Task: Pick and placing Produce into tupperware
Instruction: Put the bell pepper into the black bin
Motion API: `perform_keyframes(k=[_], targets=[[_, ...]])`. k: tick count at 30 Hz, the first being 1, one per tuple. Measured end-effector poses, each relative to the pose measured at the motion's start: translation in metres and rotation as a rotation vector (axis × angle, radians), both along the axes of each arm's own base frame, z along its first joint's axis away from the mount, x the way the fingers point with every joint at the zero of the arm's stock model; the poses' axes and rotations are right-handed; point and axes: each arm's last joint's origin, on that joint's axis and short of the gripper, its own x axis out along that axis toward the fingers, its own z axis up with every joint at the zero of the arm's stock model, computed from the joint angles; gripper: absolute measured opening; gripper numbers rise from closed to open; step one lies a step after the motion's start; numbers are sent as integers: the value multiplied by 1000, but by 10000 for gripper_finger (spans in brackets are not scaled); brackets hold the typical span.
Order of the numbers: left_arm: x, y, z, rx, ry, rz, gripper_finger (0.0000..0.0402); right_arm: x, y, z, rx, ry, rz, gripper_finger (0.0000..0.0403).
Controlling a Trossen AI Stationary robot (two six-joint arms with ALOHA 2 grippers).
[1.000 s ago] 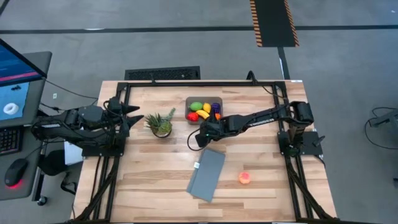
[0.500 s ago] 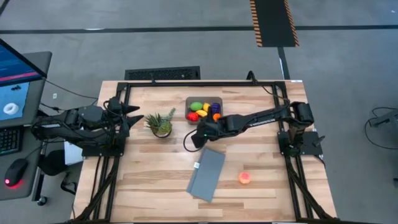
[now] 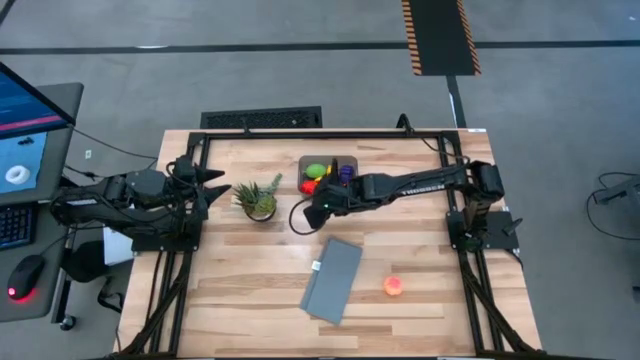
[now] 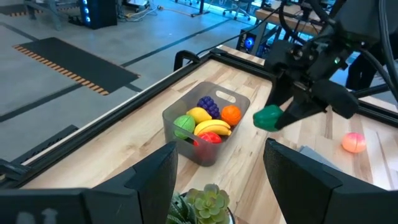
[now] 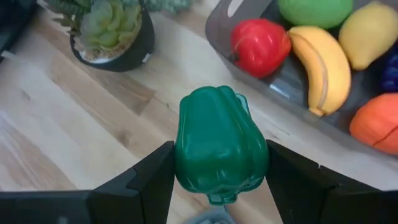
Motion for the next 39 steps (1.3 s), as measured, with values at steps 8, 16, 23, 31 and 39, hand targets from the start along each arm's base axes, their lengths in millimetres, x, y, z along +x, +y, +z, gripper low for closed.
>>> perform_keyframes(k=[8, 16, 23, 31, 39], targets=[[0, 0, 0, 0, 3, 0, 227, 0, -17, 12, -48, 27, -11, 246], [0, 0, 0, 0, 3, 0, 227, -5, -40, 12, -73, 81, -44, 246], [0, 0, 0, -4, 1, 1, 227, -8, -55, 11, -90, 98, -64, 246], [0, 0, 0, -4, 1, 2, 227, -10, -65, 11, -100, 113, -68, 246], [0, 0, 0, -4, 1, 3, 227, -14, -78, 10, -108, 139, -78, 246]])
